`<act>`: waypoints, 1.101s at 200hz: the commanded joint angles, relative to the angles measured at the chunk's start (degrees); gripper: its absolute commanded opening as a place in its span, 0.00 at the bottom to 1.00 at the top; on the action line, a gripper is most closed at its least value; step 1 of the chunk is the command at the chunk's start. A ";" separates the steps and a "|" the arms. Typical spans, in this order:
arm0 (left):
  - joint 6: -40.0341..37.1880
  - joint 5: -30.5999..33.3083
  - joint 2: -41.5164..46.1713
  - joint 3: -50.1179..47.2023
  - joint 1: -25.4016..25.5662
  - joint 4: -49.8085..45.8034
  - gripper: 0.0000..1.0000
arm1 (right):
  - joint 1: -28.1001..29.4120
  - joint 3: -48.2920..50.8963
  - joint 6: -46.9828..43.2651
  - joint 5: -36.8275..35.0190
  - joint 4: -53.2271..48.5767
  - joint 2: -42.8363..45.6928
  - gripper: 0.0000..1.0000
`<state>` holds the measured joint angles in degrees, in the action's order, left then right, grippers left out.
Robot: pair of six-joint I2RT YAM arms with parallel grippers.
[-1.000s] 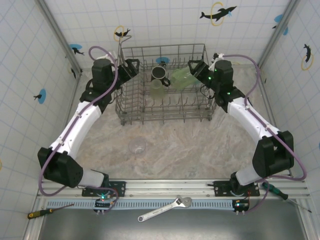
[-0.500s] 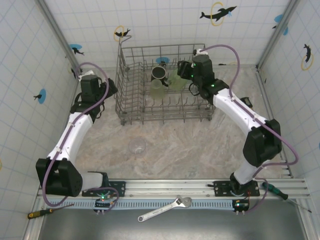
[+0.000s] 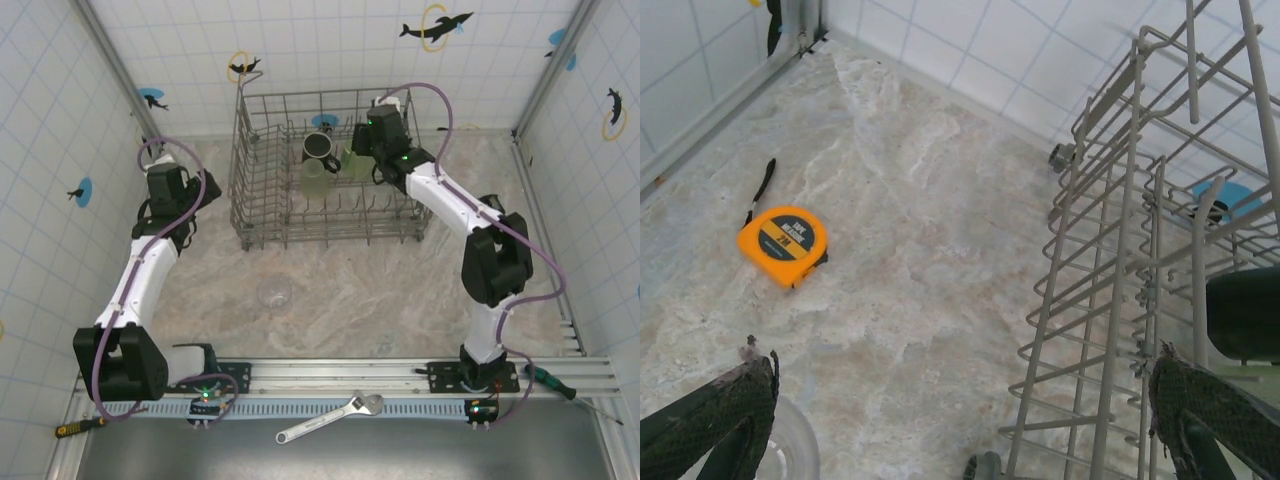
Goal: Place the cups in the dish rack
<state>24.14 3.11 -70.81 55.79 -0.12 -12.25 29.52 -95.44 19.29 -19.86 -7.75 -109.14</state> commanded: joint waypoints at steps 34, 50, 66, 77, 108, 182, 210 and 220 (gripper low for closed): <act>0.19 -4.75 1.09 -2.26 -4.54 3.05 0.98 | -0.84 -3.92 -1.80 -1.61 2.27 -3.95 0.42; 1.27 -8.02 0.86 -2.68 -6.52 4.19 0.98 | -0.95 -4.69 -2.11 -1.68 2.45 -4.79 0.43; 2.45 -12.06 0.42 -3.01 -8.59 5.40 0.98 | -0.97 -5.69 -2.71 -1.95 2.22 -5.70 0.43; 2.79 -12.90 0.08 -3.06 -9.31 5.59 0.98 | -1.06 -5.90 -2.68 -1.83 2.12 -6.08 0.43; 2.31 -14.20 -0.20 -2.87 -10.03 5.59 0.98 | -0.89 -6.03 -2.52 -0.89 2.57 -7.25 0.44; 2.20 -16.97 -0.56 -2.53 -10.15 5.57 0.97 | 0.09 -9.15 -3.03 -1.90 1.14 -10.90 0.44; 2.30 -17.04 -0.28 -2.62 -10.14 5.68 0.98 | 0.28 -8.89 -3.64 -2.49 0.70 -11.42 0.45; 2.35 -17.23 -0.30 -2.69 -10.10 5.80 0.98 | 0.36 -8.81 -3.91 -2.75 0.65 -11.62 0.46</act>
<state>25.96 -12.97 -71.72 53.06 -9.87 -8.05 29.47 -101.58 16.43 -20.91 -7.62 -119.74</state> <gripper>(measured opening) 0.975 0.706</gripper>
